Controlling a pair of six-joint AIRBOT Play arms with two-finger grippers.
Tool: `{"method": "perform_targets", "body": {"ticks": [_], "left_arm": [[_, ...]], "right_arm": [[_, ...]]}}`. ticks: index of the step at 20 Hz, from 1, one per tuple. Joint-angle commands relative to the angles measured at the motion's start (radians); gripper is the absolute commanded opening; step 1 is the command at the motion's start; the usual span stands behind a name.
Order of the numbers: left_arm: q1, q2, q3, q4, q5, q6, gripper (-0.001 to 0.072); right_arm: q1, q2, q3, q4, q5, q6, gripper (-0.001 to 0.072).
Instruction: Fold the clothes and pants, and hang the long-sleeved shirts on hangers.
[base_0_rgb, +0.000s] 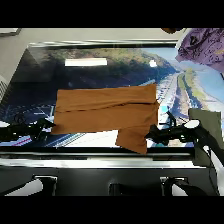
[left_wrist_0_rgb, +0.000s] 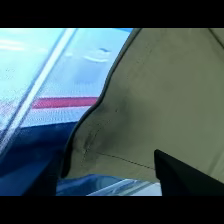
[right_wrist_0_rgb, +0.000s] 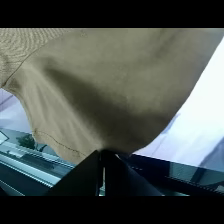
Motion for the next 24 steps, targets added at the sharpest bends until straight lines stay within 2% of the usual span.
{"method": "perform_targets", "body": {"ticks": [1,2,3,5,7,10,13,17,19,22,24], "left_arm": [[-0.003,-0.015,-0.002,0.002,-0.014,0.015,0.0473],[-0.009,-0.021,-0.002,0.002,-0.021,0.019,0.0362],[-0.017,-0.027,-0.002,0.002,-0.021,0.019,0.0298],[-0.039,-0.037,-0.002,0.002,-0.021,0.018,0.0289],[-0.05,-0.041,-0.002,0.002,-0.021,0.018,0.0014],[-0.036,-0.033,0.001,0.004,-0.057,0.018,0.0012],[-0.012,0.031,0.0,0.035,-0.121,0.013,0.0011],[0.014,0.253,0.0,0.186,-0.197,-0.101,0.0011],[0.014,0.361,0.0,0.214,-0.25,-0.134,0.0011],[-0.013,0.425,0.002,0.212,-0.251,-0.145,0.0011],[-0.037,0.417,0.014,0.212,-0.212,-0.145,0.0011]], "right_arm": [[0.001,0.001,0.001,0.003,0.002,0.001,0.0025],[0.001,0.001,0.002,0.003,0.002,0.001,0.0025],[0.001,0.001,0.003,0.004,0.002,0.002,0.0025],[0.001,0.003,0.003,0.008,0.002,0.005,0.0025],[0.001,0.019,0.003,0.006,0.0,0.008,0.0025],[-0.001,0.069,0.003,-0.008,-0.002,0.016,0.0024],[-0.002,0.165,0.003,-0.084,0.024,0.069,0.0023],[-0.002,0.371,0.003,-0.208,0.149,0.163,0.0023],[-0.002,0.495,0.003,-0.273,0.214,0.21,0.0023],[-0.002,0.612,0.003,-0.299,0.232,0.256,0.0024],[-0.002,0.59,0.011,-0.298,0.188,0.233,0.0024]]}}
